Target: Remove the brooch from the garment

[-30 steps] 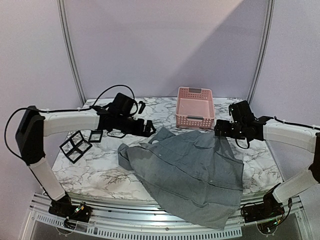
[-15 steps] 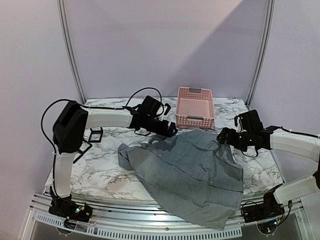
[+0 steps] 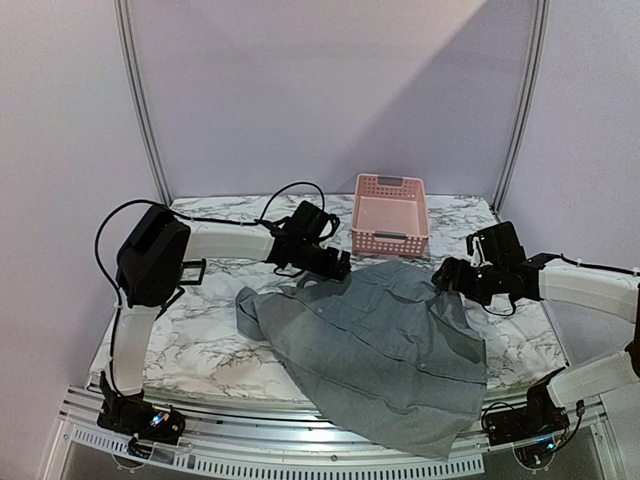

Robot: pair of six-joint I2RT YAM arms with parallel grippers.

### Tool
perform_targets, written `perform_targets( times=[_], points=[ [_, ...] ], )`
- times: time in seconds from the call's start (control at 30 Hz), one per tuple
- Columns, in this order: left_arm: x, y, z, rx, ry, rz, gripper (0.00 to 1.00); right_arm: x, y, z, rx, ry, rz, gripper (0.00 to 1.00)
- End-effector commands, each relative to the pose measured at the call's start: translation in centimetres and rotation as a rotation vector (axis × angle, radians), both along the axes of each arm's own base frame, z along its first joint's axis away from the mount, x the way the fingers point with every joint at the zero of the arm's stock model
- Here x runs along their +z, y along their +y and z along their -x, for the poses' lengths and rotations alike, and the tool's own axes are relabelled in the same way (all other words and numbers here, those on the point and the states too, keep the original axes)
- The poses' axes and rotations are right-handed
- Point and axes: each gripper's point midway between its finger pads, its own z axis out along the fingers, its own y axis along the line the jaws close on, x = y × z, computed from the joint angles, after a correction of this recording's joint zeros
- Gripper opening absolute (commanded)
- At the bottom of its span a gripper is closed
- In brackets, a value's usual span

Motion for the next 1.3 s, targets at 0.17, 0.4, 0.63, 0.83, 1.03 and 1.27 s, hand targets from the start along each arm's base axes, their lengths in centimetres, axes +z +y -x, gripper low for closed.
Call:
perform_targets(
  times=[0.17, 0.4, 0.63, 0.83, 1.03, 1.27],
  points=[
    [-1.3, 0.4, -0.2, 0.031, 0.037, -0.004, 0.91, -0.7, 0.2, 0.4, 0.008, 0.015, -0.015, 0.83],
    [-1.4, -0.2, -0.2, 0.018, 0.067, 0.046, 0.3, -0.6, 0.3, 0.4, 0.015, 0.011, -0.02, 0.71],
    [1.4, 2.1, -1.2, 0.096, 0.009, 0.111, 0.0, -0.6, 0.2, 0.8, 0.038, 0.014, 0.002, 0.42],
    [8.2, 6.9, -3.1, 0.236, -0.141, 0.275, 0.0, -1.3, 0.0, 1.1, 0.048, 0.033, 0.042, 0.15],
    [11.2, 10.9, -4.2, 0.297, -0.192, 0.407, 0.0, -2.3, 0.5, 1.5, 0.075, 0.058, 0.077, 0.02],
    [12.2, 12.1, -4.9, 0.283, -0.188, 0.463, 0.0, -2.1, 1.2, 1.3, 0.087, 0.055, 0.042, 0.13]
  ],
)
